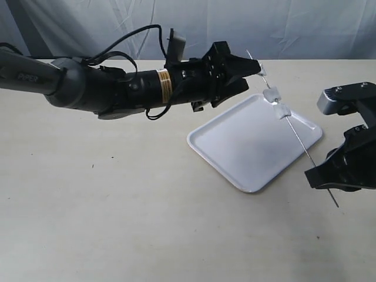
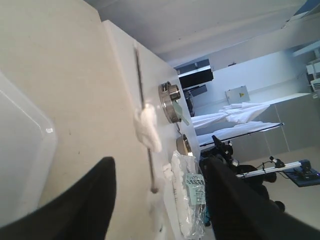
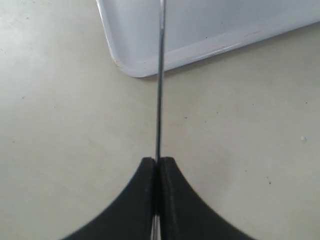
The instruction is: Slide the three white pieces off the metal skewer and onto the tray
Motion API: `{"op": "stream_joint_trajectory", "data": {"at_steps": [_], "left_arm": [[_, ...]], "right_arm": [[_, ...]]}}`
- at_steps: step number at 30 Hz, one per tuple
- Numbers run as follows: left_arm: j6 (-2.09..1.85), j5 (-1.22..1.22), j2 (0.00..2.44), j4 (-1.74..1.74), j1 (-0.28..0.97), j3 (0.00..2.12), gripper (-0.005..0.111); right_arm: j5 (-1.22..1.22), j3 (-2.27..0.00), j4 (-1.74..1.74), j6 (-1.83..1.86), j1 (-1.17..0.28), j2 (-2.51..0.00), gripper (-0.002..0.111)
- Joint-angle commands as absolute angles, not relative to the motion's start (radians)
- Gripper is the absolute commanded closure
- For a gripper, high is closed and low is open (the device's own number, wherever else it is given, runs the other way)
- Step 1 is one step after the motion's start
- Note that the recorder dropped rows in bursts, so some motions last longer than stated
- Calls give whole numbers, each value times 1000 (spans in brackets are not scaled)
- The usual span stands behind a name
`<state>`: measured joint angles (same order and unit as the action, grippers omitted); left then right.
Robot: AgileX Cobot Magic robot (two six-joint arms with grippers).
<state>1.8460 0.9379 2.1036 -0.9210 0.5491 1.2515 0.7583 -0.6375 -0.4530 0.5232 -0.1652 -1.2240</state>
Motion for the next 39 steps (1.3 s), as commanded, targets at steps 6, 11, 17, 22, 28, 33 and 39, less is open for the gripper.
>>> {"op": "stream_joint_trajectory", "data": {"at_steps": [6, 11, 17, 22, 28, 33, 39], "left_arm": [[1848, 853, 2110, -912, 591, 1310, 55], [1848, 851, 2110, -908, 591, 1333, 55], [1847, 840, 2110, -916, 591, 1338, 55], [1843, 803, 2110, -927, 591, 1338, 55], [1843, 788, 2110, -935, 591, 1338, 59], [1840, 786, 2110, -935, 591, 1338, 64], [1840, 786, 2110, -933, 591, 1338, 72]], "right_arm": [[761, -632, -457, 523, -163, -1213, 109], [771, -632, -455, 523, -163, -1213, 109], [775, -632, -453, 523, -163, -1213, 109], [773, -632, -453, 523, -163, -1213, 109], [767, -632, -453, 523, -163, -1213, 109], [765, -632, -449, 523, -163, -1213, 109], [760, -632, -446, 523, -163, -1213, 109]]}}
